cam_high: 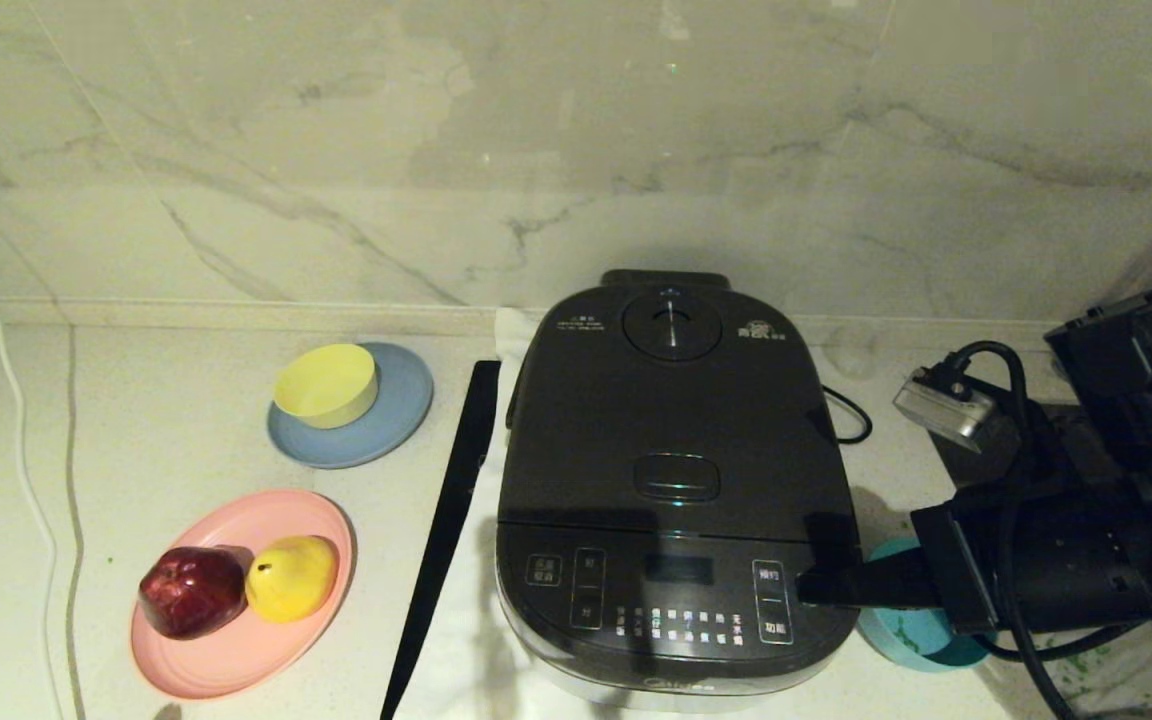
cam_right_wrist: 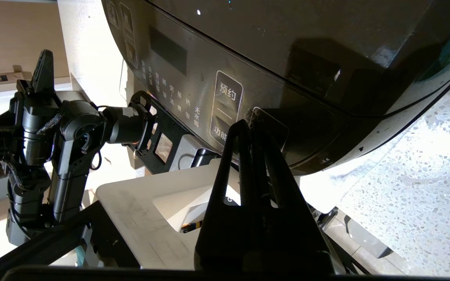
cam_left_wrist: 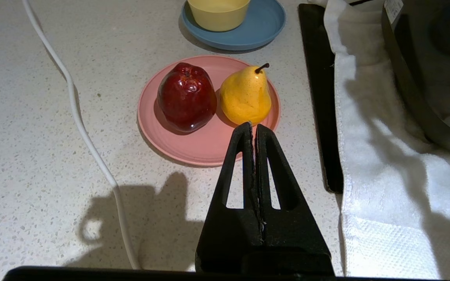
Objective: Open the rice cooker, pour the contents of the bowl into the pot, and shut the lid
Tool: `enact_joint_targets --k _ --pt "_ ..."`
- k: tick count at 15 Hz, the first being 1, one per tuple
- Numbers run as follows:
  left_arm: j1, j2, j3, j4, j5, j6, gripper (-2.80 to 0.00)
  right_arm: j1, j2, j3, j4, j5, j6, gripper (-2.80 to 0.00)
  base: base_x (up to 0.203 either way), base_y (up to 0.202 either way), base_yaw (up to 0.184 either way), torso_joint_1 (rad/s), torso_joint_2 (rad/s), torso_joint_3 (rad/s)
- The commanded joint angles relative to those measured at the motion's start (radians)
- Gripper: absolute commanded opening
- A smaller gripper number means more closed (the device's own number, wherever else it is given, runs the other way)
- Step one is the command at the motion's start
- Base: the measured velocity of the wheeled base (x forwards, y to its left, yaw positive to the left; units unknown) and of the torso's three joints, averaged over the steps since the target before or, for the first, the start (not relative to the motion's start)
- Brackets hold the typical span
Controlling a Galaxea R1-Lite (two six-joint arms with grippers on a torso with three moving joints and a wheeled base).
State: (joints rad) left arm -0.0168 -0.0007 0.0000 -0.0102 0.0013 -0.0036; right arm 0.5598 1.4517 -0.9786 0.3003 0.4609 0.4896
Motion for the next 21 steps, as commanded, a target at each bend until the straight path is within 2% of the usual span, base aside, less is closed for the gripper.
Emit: enact_joint_targets --k 1,4,10,16,18,21 --pt "0.000 -0.001 0.003 -0.001 0.000 0.001 -2.80 0.000 0.004 0.009 0.002 0.002 0.003 -2.80 0.000 0.000 0.000 0.000 0.00 0.000" --pt "0.000 0.000 0.003 -0.001 0.000 0.000 -2.80 -0.002 -0.030 0.001 0.002 0.002 0.005 -2.80 0.000 0.000 0.000 0.000 0.00 0.000" --pt "0.000 -0.001 0.003 -0.001 0.000 -0.001 -2.80 -0.028 -0.181 -0.065 -0.051 -0.023 0.067 -2.80 0.000 0.000 0.000 0.000 0.00 0.000" --pt "0.000 0.001 0.003 -0.001 0.000 0.000 -2.80 -0.028 -0.247 -0.066 -0.054 -0.270 0.062 -2.80 0.000 0.000 0.000 0.000 0.00 0.000" --pt "0.000 -0.001 0.003 -0.001 0.000 0.001 -2.80 -0.016 -0.259 -0.065 -0.054 -0.388 0.059 -2.80 0.000 0.000 0.000 0.000 0.00 0.000" --pt "0.000 0.000 0.003 -0.001 0.000 -0.001 -2.80 0.013 -0.293 -0.064 -0.051 -0.617 0.035 -2.80 0.000 0.000 0.000 0.000 0.00 0.000"
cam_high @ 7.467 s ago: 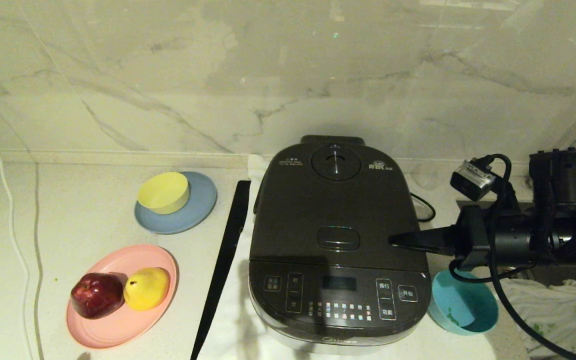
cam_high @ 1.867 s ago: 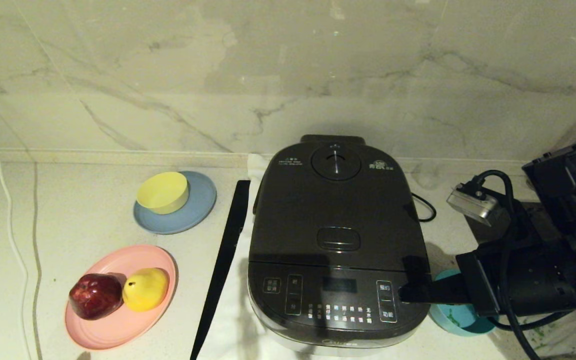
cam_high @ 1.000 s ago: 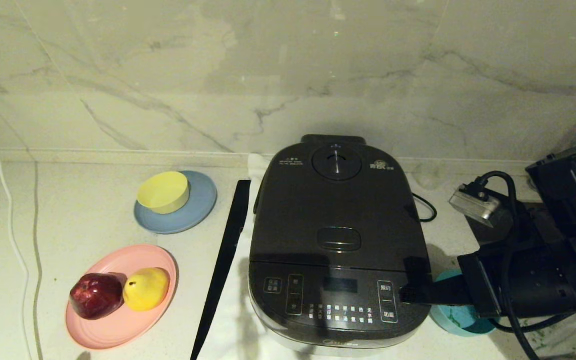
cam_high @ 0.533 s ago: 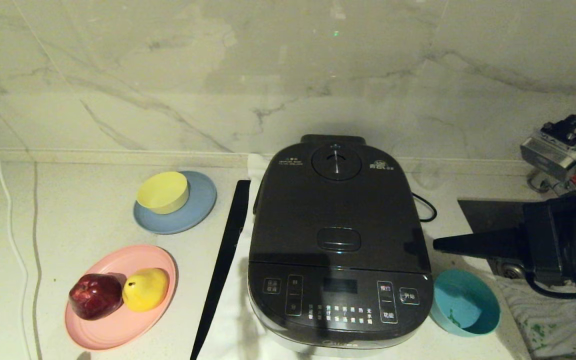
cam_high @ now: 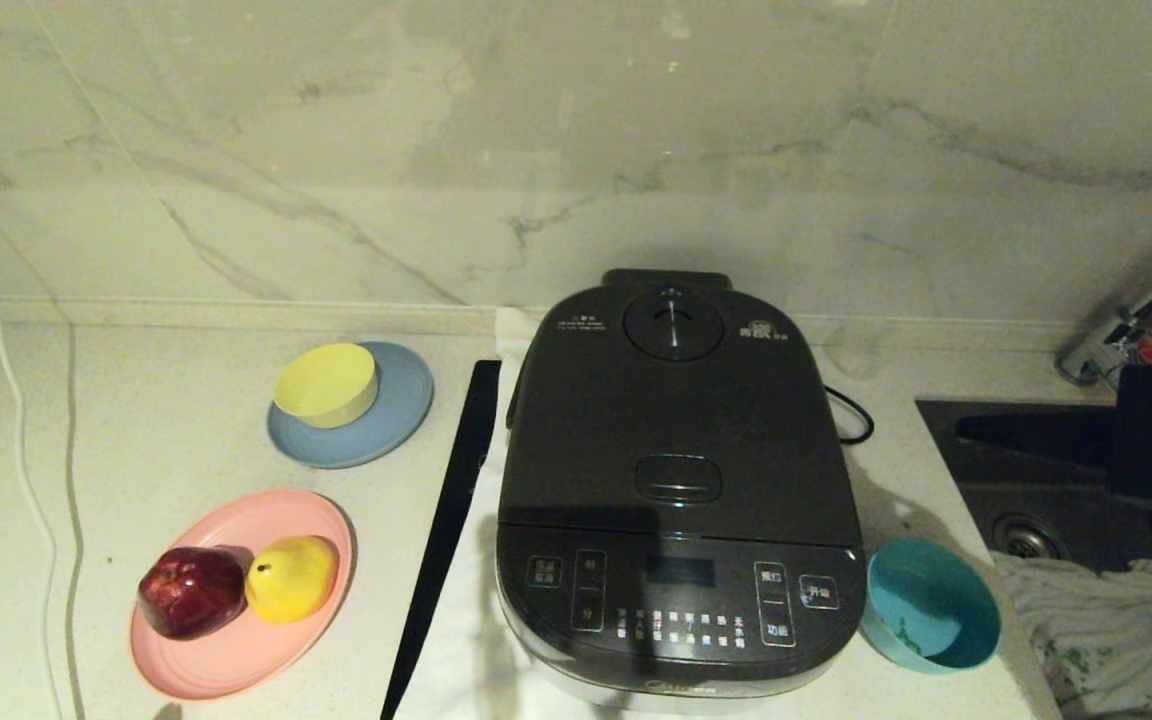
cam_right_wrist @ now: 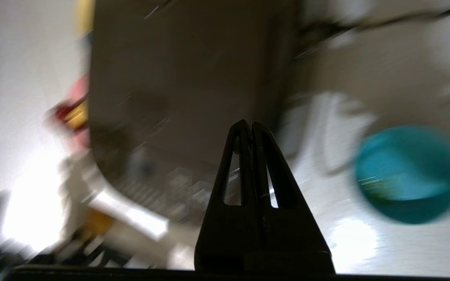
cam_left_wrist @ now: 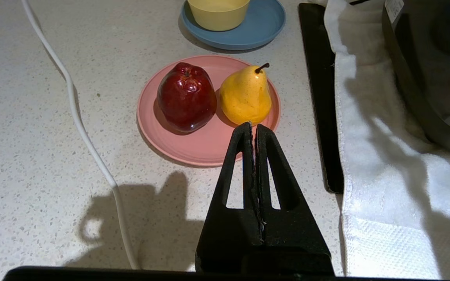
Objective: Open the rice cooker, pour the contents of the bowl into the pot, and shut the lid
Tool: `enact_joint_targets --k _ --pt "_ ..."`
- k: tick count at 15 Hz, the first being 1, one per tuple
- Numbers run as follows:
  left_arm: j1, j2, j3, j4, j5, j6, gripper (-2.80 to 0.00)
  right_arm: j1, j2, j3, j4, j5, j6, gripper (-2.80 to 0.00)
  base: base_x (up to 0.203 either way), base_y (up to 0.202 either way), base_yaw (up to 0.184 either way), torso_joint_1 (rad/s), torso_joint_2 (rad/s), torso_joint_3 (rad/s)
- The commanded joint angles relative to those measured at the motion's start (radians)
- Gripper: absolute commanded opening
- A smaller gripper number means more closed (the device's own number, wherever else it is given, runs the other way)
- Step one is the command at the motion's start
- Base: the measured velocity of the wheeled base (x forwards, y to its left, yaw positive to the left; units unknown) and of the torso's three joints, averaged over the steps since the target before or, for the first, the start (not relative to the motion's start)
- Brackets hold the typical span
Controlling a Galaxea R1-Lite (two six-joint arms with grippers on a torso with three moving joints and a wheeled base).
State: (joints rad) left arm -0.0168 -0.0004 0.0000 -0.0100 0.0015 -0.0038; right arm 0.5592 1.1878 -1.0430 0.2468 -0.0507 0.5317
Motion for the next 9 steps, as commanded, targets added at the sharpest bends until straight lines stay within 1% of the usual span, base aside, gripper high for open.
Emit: enact_joint_targets --k 1,2,3,4,5,6,9 --pt "0.000 -0.001 0.003 -0.001 0.000 -0.001 -2.80 0.021 -0.043 0.003 0.003 -0.211 -0.029 -2.80 0.000 0.000 0.000 0.000 0.00 0.000" --pt "0.000 0.000 0.003 -0.001 0.000 0.000 -2.80 0.026 -0.060 0.009 0.002 -0.325 -0.056 -2.80 0.000 0.000 0.000 0.000 0.00 0.000" --pt "0.000 -0.001 0.003 -0.001 0.000 -0.001 -2.80 0.030 -0.088 0.018 0.001 -0.418 -0.080 -2.80 0.000 0.000 0.000 0.000 0.00 0.000" --pt "0.000 -0.001 0.003 -0.001 0.000 -0.001 -2.80 0.035 -0.125 0.032 0.003 -0.489 -0.104 -2.80 0.000 0.000 0.000 0.000 0.00 0.000" --pt "0.000 0.000 0.003 -0.001 0.000 0.000 -2.80 0.036 -0.164 0.048 0.005 -0.531 -0.127 -2.80 0.000 0.000 0.000 0.000 0.00 0.000" --pt "0.000 0.000 0.003 -0.001 0.000 -0.001 -2.80 0.037 -0.204 0.065 0.008 -0.552 -0.143 -2.80 0.000 0.000 0.000 0.000 0.00 0.000" --pt "0.000 -0.001 0.003 -0.001 0.000 0.000 -2.80 0.037 -0.322 0.126 0.012 -0.572 -0.178 -2.80 0.000 0.000 0.000 0.000 0.00 0.000"
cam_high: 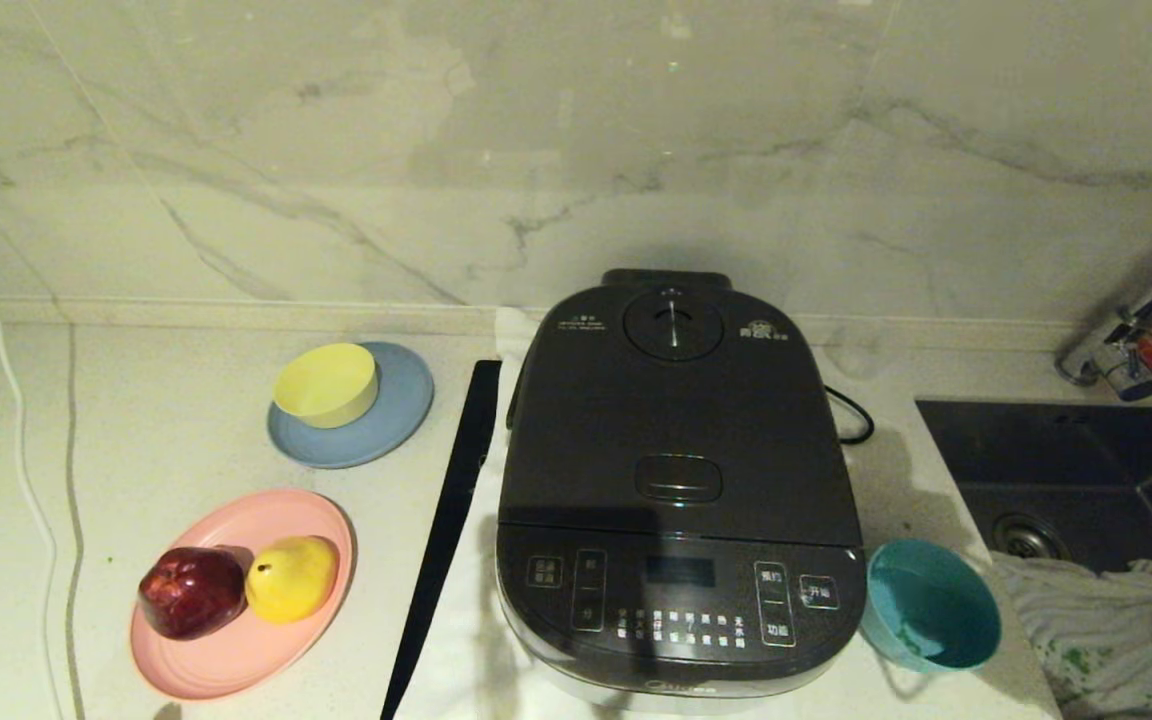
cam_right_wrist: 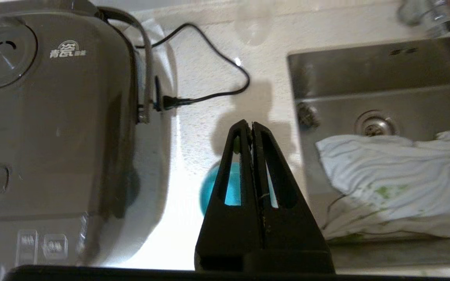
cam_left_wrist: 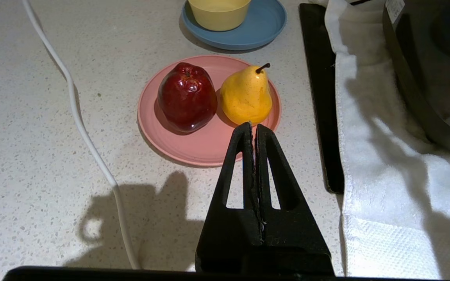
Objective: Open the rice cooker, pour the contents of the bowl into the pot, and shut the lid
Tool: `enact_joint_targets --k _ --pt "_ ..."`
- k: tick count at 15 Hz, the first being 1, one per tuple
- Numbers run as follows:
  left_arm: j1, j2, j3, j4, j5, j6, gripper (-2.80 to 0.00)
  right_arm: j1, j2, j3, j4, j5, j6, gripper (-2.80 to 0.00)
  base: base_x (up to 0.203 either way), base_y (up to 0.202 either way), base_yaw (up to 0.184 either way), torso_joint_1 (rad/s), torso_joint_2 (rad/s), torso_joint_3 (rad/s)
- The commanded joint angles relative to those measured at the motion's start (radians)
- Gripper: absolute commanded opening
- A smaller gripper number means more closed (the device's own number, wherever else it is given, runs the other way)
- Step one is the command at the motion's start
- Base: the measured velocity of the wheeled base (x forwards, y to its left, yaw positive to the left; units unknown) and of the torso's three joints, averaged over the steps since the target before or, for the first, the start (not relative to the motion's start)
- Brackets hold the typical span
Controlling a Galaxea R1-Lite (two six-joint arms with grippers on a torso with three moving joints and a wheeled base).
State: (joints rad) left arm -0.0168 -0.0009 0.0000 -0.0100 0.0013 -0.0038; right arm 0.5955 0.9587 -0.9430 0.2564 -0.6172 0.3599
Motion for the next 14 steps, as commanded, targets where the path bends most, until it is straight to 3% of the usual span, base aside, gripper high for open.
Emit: enact_joint_targets --k 1,5,10,14 --pt "0.000 0.001 0.003 -0.001 0.000 0.001 -2.80 0.000 -0.129 0.040 0.002 -0.006 -0.020 -2.80 0.000 0.000 0.000 0.000 0.00 0.000" --pt "0.000 0.001 0.003 -0.001 0.000 -0.001 -2.80 -0.027 -0.260 0.108 0.002 -0.016 -0.064 -2.80 0.000 0.000 0.000 0.000 0.00 0.000" --pt "0.000 -0.001 0.003 -0.001 0.000 -0.001 -2.80 -0.234 -0.403 0.173 0.001 -0.033 -0.125 -2.80 0.000 0.000 0.000 0.000 0.00 0.000" --pt "0.000 -0.001 0.003 -0.001 0.000 0.000 -2.80 -0.376 -0.564 0.325 0.000 -0.029 -0.182 -2.80 0.000 0.000 0.000 0.000 0.00 0.000"
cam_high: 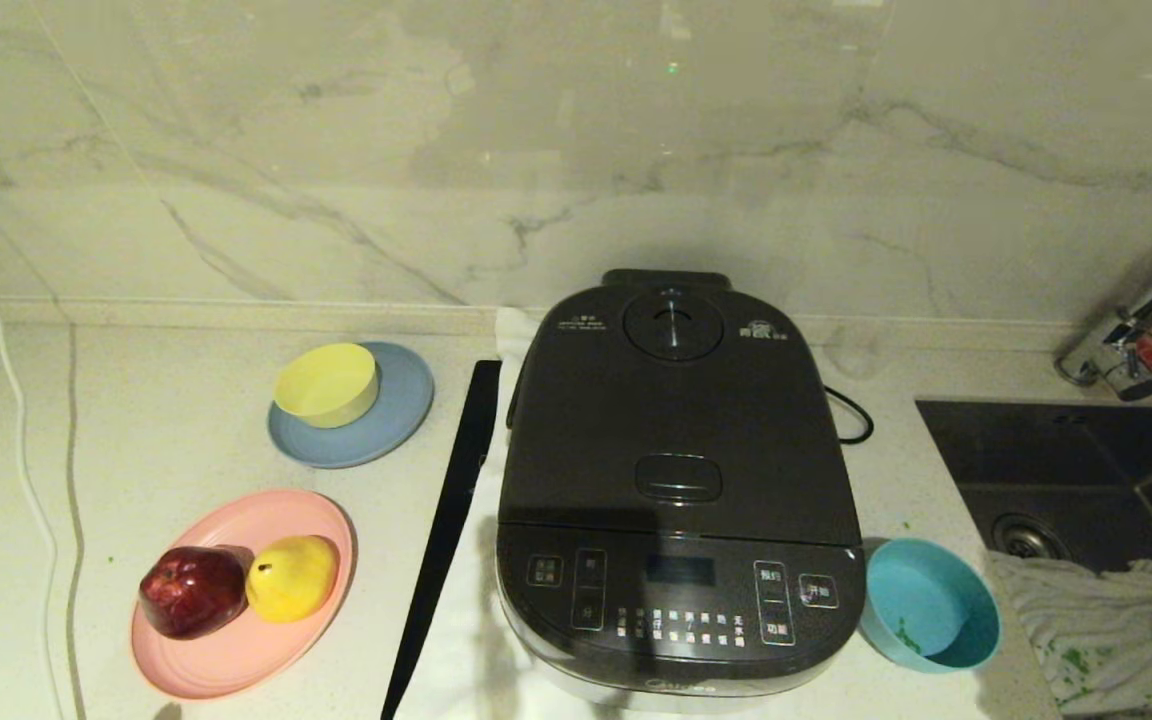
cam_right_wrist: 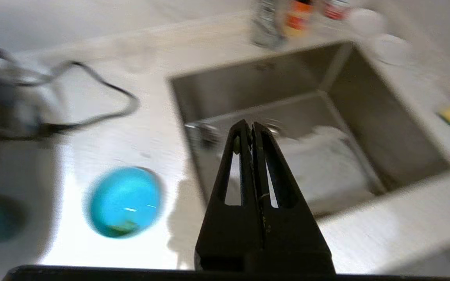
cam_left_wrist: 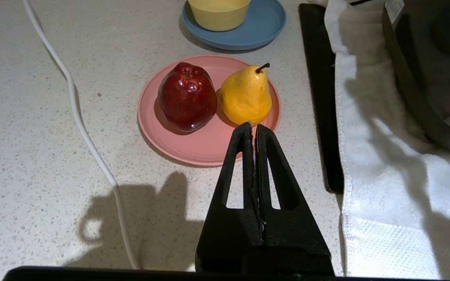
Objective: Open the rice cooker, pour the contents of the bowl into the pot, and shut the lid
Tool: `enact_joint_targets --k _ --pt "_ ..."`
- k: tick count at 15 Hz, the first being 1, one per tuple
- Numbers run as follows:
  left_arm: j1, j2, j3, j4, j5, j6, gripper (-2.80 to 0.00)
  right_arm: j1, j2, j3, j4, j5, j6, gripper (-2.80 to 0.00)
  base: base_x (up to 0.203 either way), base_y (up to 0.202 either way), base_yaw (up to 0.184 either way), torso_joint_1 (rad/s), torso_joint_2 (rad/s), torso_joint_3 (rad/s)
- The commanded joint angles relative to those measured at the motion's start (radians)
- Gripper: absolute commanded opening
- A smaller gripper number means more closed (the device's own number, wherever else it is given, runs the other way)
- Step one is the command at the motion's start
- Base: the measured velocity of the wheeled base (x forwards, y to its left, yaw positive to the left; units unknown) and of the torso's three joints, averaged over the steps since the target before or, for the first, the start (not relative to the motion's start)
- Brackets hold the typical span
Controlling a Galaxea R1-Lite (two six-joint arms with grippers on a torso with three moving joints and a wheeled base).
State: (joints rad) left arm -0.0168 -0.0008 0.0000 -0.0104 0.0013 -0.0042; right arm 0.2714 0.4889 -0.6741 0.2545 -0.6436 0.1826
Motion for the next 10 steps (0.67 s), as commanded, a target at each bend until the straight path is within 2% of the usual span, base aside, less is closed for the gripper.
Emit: enact_joint_targets --k 1,4,7,8,10 --pt "0.000 0.001 0.003 0.000 0.000 0.000 -2.80 -0.098 -0.126 0.096 0.002 -0.002 -0.011 -2.80 0.000 0.000 0.000 0.000 0.00 0.000" --pt "0.000 -0.001 0.003 0.000 0.000 0.001 -2.80 -0.163 -0.203 0.218 -0.005 -0.004 -0.064 -2.80 0.000 0.000 0.000 0.000 0.00 0.000" --pt "0.000 0.001 0.003 0.000 0.000 0.000 -2.80 -0.176 -0.209 0.349 -0.060 -0.056 -0.049 -2.80 0.000 0.000 0.000 0.000 0.00 0.000" --pt "0.000 -0.001 0.003 0.000 0.000 0.000 -2.80 -0.198 -0.216 0.359 -0.063 -0.080 -0.056 -2.80 0.000 0.000 0.000 0.000 0.00 0.000" --pt "0.000 -0.001 0.003 0.000 0.000 0.001 -2.80 -0.270 -0.252 0.368 -0.063 -0.070 -0.108 -2.80 0.000 0.000 0.000 0.000 0.00 0.000"
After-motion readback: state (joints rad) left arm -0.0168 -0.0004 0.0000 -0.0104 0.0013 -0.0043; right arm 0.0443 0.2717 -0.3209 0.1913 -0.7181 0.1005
